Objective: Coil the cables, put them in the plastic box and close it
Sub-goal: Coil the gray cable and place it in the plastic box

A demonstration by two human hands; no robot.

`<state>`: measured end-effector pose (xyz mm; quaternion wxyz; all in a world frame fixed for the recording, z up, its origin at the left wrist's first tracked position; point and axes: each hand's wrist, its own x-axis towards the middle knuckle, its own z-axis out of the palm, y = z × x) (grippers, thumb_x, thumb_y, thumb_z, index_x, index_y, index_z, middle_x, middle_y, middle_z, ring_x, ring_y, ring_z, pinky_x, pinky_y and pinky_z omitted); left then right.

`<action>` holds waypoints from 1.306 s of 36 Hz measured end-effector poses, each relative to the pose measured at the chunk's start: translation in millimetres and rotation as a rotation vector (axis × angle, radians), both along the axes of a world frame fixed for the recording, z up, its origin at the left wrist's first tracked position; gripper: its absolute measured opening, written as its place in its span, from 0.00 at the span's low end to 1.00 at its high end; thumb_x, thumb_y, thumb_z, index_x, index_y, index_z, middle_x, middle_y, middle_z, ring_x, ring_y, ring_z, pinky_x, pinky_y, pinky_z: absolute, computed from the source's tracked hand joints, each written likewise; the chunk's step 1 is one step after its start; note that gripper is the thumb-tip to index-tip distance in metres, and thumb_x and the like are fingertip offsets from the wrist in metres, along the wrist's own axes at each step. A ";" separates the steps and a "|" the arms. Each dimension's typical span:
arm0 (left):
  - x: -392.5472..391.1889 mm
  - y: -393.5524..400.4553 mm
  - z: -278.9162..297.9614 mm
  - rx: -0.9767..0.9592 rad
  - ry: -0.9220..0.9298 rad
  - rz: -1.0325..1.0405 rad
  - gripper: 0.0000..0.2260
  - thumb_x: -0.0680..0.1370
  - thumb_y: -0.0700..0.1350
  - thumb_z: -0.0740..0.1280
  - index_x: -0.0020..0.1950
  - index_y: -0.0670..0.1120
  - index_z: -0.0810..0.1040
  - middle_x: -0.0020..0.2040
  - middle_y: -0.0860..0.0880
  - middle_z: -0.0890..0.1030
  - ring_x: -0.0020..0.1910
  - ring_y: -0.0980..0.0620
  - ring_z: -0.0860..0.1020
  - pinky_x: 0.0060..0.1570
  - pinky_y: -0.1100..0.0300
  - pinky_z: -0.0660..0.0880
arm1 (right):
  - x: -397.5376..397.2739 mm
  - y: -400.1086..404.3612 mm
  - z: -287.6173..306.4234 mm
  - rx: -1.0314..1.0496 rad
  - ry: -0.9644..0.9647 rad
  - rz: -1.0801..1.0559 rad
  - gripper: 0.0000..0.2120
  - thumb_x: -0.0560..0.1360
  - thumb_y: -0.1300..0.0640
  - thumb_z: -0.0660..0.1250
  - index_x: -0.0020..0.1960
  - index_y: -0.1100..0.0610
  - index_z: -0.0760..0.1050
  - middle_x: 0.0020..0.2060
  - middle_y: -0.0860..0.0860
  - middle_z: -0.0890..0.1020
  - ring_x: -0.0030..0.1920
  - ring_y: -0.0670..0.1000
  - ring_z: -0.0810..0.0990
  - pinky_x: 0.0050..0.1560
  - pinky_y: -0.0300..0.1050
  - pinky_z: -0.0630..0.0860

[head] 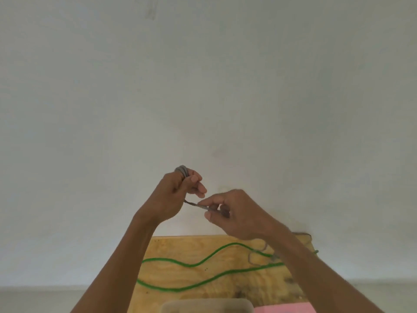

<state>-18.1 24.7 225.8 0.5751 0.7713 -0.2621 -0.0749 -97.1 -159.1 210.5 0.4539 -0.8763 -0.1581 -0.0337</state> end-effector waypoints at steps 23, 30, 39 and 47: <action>-28.6 -21.6 26.7 -0.251 0.142 -0.172 0.11 0.84 0.49 0.56 0.55 0.42 0.72 0.37 0.49 0.75 0.37 0.51 0.72 0.38 0.56 0.72 | 4.1 14.9 -33.4 0.414 0.203 -0.027 0.07 0.81 0.55 0.65 0.53 0.49 0.82 0.32 0.47 0.81 0.29 0.47 0.72 0.30 0.41 0.72; -9.3 -5.2 7.3 0.055 -0.072 -0.007 0.12 0.83 0.45 0.60 0.48 0.39 0.78 0.44 0.43 0.83 0.43 0.49 0.82 0.49 0.59 0.78 | -2.8 2.1 -8.5 0.153 0.061 -0.036 0.10 0.77 0.57 0.70 0.58 0.53 0.83 0.33 0.42 0.82 0.28 0.41 0.74 0.36 0.32 0.70; -42.1 -19.1 1.7 0.090 0.264 -0.213 0.34 0.82 0.62 0.41 0.47 0.38 0.76 0.35 0.39 0.80 0.32 0.49 0.75 0.35 0.64 0.71 | 20.4 -20.3 51.9 0.189 -0.095 0.039 0.05 0.74 0.59 0.74 0.50 0.56 0.82 0.38 0.53 0.87 0.36 0.53 0.83 0.43 0.49 0.79; -52.6 -34.5 18.1 -0.469 0.514 -0.440 0.22 0.81 0.57 0.55 0.47 0.40 0.76 0.29 0.43 0.74 0.30 0.46 0.69 0.40 0.54 0.73 | 29.5 -7.9 22.6 0.703 0.062 0.030 0.04 0.76 0.61 0.70 0.45 0.61 0.82 0.35 0.65 0.82 0.35 0.57 0.81 0.40 0.53 0.80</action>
